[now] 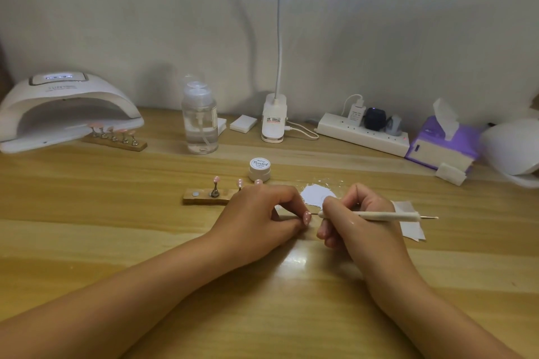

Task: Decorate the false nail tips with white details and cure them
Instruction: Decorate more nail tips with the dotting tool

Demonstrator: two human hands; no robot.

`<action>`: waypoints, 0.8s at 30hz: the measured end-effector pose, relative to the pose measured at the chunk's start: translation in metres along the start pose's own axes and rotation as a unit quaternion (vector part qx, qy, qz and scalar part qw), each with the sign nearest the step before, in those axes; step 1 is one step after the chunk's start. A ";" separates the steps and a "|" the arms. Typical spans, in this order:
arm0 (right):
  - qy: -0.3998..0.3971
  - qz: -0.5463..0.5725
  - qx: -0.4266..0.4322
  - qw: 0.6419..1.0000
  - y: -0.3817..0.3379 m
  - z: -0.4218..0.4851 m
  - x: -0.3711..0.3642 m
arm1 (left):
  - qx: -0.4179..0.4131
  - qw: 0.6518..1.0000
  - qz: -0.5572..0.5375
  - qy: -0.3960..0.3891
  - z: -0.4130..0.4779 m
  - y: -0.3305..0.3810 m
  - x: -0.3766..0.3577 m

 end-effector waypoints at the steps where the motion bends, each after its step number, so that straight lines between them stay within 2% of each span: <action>1: -0.004 -0.002 0.001 1.000 0.000 0.000 -0.001 | -0.003 1.000 0.001 0.000 0.000 -0.001 0.000; 24: -0.020 -0.013 0.010 1.000 -0.002 -0.001 -0.003 | -0.018 0.999 0.037 0.008 0.000 0.000 0.002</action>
Point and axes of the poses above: each hand's wrist, its own z-axis towards the middle knuckle, its own x-axis out of the back of the hand, y = z × x, the point moved 1 cm from there along z, towards the middle knuckle, and after that the axes turned 6 degrees about x, right-handed, at the moved point
